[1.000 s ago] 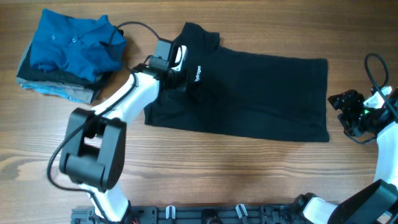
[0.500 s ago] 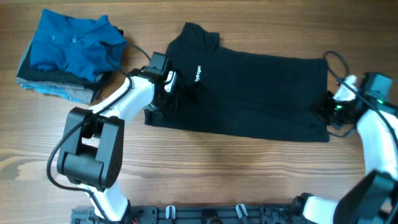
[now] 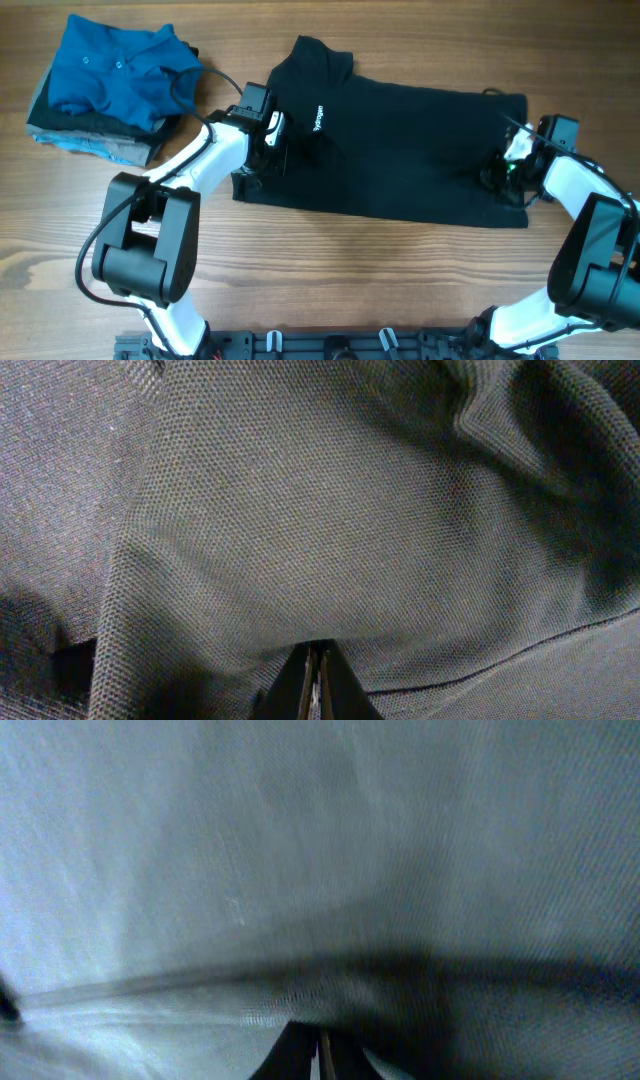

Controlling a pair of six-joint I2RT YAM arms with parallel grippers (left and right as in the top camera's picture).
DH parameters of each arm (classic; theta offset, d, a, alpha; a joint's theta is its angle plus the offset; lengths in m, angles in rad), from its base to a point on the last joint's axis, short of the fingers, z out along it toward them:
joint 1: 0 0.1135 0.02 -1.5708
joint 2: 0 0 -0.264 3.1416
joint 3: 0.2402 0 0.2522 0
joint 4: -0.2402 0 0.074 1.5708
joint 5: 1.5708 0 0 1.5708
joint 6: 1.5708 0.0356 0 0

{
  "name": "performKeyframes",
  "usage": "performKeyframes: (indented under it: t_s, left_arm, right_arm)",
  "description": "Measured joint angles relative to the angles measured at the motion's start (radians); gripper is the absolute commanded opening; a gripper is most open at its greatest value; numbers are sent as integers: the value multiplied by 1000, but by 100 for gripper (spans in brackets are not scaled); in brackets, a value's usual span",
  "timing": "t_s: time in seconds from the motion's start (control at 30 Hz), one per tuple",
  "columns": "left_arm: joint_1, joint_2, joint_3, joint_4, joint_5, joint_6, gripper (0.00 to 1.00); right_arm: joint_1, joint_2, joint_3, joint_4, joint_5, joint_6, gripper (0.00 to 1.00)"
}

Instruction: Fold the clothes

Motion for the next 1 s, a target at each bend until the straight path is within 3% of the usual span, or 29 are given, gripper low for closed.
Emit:
performKeyframes:
  t_s: [0.1,0.27,0.43,0.57,0.77,0.9,1.0]
  left_arm:
    - [0,0,0,0,0,0,5]
    - [0,0,0,0,0,-2,14]
    - [0,0,0,-3,0,-7,18]
    - [0,0,0,-3,0,-8,25]
    - [0,0,0,-3,0,-7,26]
    - [0,0,0,-3,0,-7,28]
    - [0,0,0,-3,0,-7,32]
  right_arm:
    - [-33,2,31,63,-2,51,10]
    - [-105,-2,143,-77,-5,3,16]
    - [-151,-42,165,-307,-7,-71,11]
    - [-133,-43,117,-322,-5,-68,11]
    - [-107,-43,-10,-118,98,110,11]
    - [-118,-42,-17,227,170,215,11]
    - [-147,-42,22,249,152,236,13]
